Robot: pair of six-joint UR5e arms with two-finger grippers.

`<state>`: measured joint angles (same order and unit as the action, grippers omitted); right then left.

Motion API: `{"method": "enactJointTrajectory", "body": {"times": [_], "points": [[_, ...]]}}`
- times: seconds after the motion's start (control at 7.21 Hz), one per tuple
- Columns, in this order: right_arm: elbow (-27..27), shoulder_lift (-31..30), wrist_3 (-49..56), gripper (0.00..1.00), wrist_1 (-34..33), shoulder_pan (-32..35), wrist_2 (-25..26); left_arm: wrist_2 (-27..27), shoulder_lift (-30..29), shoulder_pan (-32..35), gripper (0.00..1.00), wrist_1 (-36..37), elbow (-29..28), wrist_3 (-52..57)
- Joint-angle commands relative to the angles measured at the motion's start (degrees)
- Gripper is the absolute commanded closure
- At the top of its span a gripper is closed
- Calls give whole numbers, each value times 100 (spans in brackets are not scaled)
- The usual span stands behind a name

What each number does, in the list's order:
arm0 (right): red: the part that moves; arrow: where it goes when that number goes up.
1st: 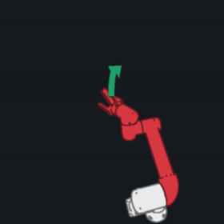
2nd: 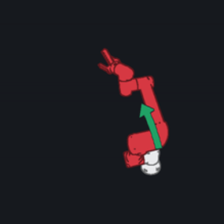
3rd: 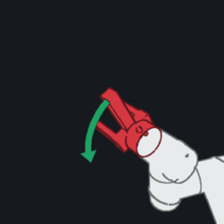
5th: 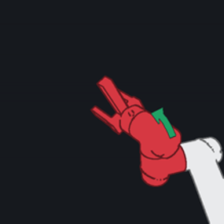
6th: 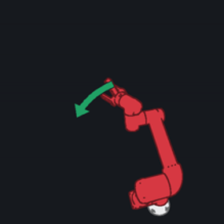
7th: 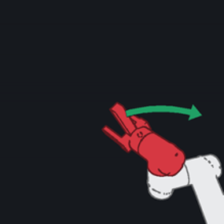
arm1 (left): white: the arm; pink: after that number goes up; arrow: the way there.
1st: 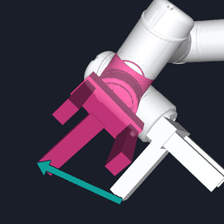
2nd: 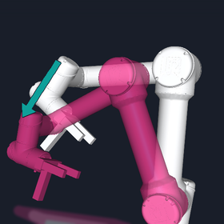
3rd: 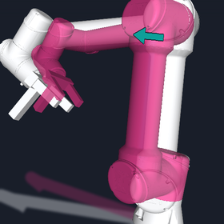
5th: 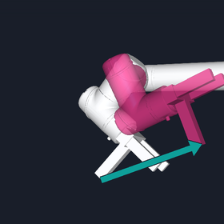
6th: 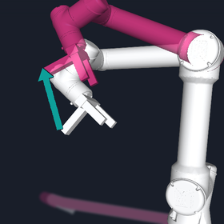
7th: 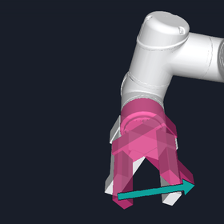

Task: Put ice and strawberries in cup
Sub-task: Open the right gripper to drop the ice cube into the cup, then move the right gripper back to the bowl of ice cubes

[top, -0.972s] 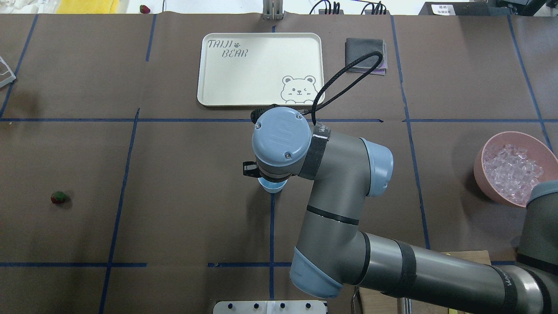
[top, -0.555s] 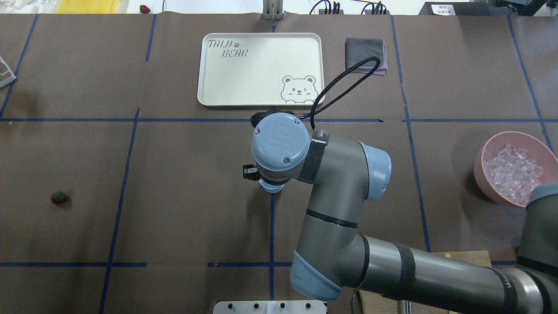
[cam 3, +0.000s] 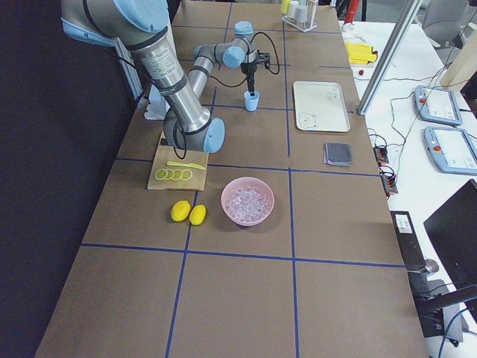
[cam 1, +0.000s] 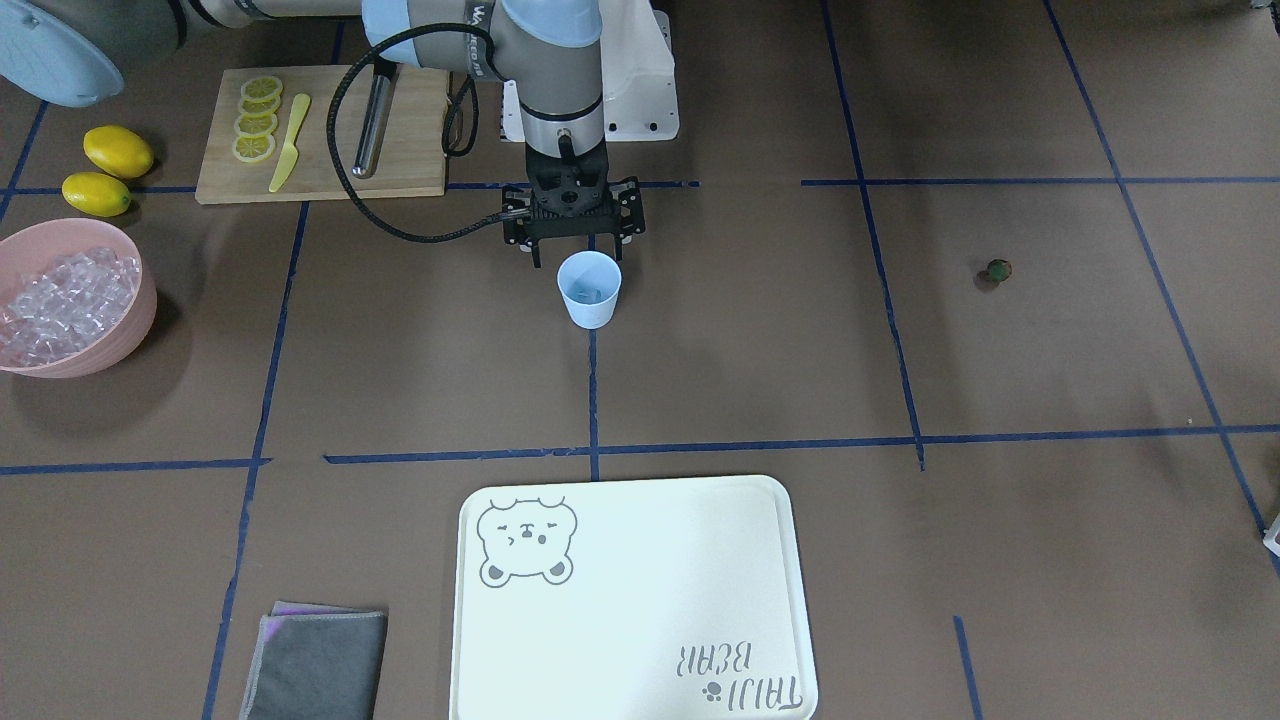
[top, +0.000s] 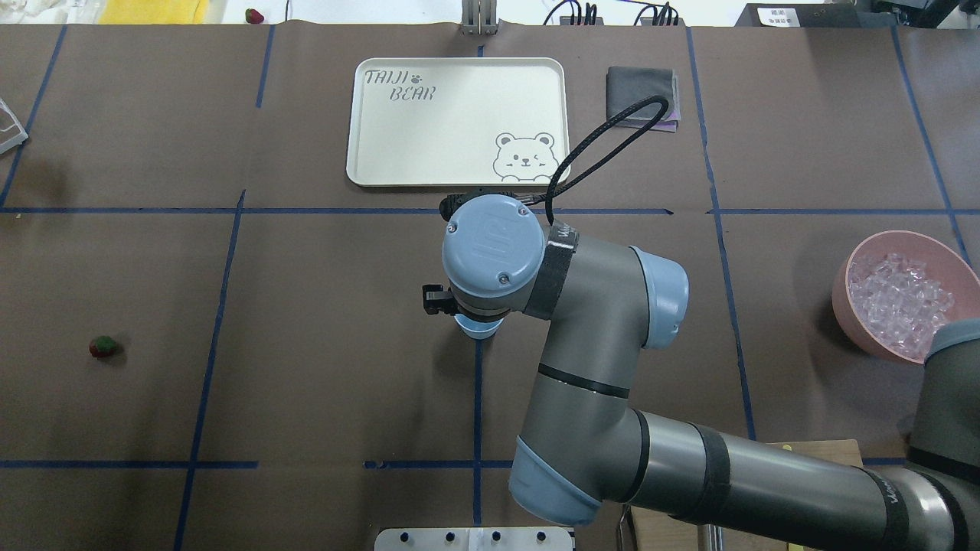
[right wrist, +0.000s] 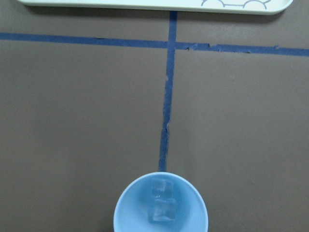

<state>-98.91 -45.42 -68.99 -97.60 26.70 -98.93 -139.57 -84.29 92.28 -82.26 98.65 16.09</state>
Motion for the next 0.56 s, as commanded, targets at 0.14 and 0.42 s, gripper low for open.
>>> {"method": "enactJointTrajectory", "body": {"times": [0.14, 0.42], "points": [[-749, -1435, 1330, 1, 564, 1236, -956, 0, 0, 0, 0, -9, -3, 0], [-1112, -2938, 2368, 1, 1606, 2151, -1722, -9, 0, 0, 0, 9, -3, 0]]}}
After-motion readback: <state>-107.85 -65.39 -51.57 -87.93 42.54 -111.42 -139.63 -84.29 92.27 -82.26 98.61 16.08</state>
